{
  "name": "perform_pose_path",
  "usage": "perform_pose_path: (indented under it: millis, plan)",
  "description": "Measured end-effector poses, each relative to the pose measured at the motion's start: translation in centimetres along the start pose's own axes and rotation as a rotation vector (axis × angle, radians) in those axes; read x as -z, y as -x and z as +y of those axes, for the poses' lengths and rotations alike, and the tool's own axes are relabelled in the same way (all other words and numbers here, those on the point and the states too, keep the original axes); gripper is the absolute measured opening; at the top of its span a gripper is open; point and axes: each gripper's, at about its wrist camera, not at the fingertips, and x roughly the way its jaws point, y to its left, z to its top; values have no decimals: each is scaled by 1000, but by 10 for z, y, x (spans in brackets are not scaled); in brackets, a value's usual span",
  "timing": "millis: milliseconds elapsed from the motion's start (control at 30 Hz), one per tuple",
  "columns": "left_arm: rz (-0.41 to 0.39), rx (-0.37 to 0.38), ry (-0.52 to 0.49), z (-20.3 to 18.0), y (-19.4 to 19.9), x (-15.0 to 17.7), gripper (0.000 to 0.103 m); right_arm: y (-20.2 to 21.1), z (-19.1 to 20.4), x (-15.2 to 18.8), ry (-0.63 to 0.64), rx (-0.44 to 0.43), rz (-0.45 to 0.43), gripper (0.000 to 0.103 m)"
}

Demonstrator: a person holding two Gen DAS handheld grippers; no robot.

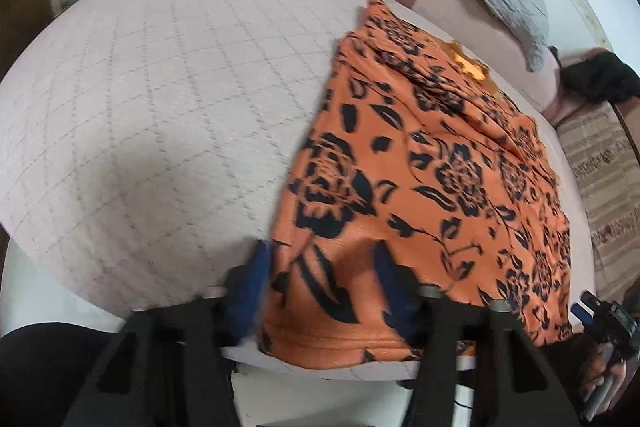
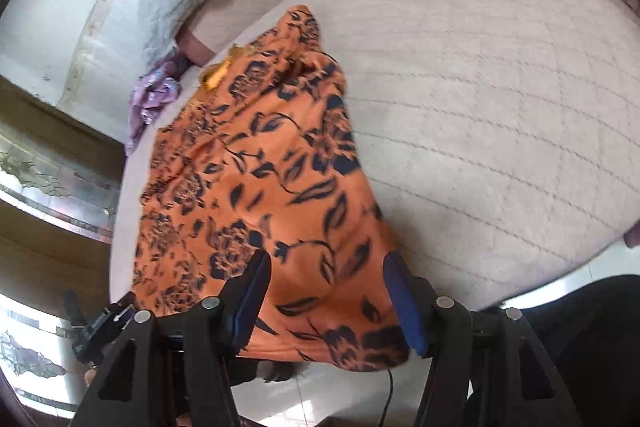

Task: Fold small clothes

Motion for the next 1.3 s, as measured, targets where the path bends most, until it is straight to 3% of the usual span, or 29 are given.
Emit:
perform_pose_path:
  millis: [167, 200, 233, 267, 300, 333, 433, 467, 533, 600, 667, 733, 800, 833, 867, 900, 1033, 1100, 1300]
  plan:
    - [0, 8, -8, -1, 3, 1, 44, -18, -6, 9, -11, 123, 80, 63]
    - [10, 11, 8, 1, 3, 1, 51, -24, -4, 15, -16, 112, 118, 63]
    - [28, 17, 29, 5, 1, 1, 63, -27, -1, 20, -14, 105, 134, 60]
    - [41, 36, 53, 8, 0, 1, 65, -28, 2, 23, -4, 110, 135, 56]
    - [43, 46, 61, 9, 0, 1, 66, -29, 10, 29, 30, 133, 132, 52]
    - [47, 49, 61, 10, 0, 1, 66, -29, 15, 31, 55, 153, 129, 41]
    - [66, 35, 41, 8, -1, 3, 65, -26, 22, 32, 71, 149, 114, 30]
    - [65, 23, 31, 7, 0, 4, 63, -25, 21, 31, 64, 140, 117, 30]
    - [64, 14, 22, 6, 0, 5, 39, -28, 16, 29, 41, 156, 138, 33]
    - [65, 20, 23, 6, 1, 5, 37, -32, 11, 28, 12, 146, 151, 37]
    - [66, 32, 22, 6, 1, 4, 37, -33, 10, 26, -4, 96, 158, 58]
    - [69, 36, 18, 5, 0, 3, 39, -35, 16, 29, 24, 109, 155, 58]
    - [61, 40, 7, 3, 1, 2, 39, -35, 22, 30, 63, 149, 147, 45]
    - [52, 48, -2, 1, 2, 2, 24, -34, 24, 30, 79, 155, 146, 26]
    - [49, 54, -1, -1, 2, 2, 12, -33, 26, 30, 85, 146, 146, 15]
    - [50, 66, -8, -2, 2, 1, 7, -32, 27, 29, 85, 128, 148, 13]
    - [7, 94, -65, -11, 14, -7, 7, -19, 40, 22, 100, 82, 128, 12]
    - [-13, 113, -85, -14, 23, -16, 7, -11, 45, 13, 90, 19, 111, 12]
    - [-54, 190, -103, -21, 46, -69, 7, 10, 62, -37, 75, -109, 42, 12]
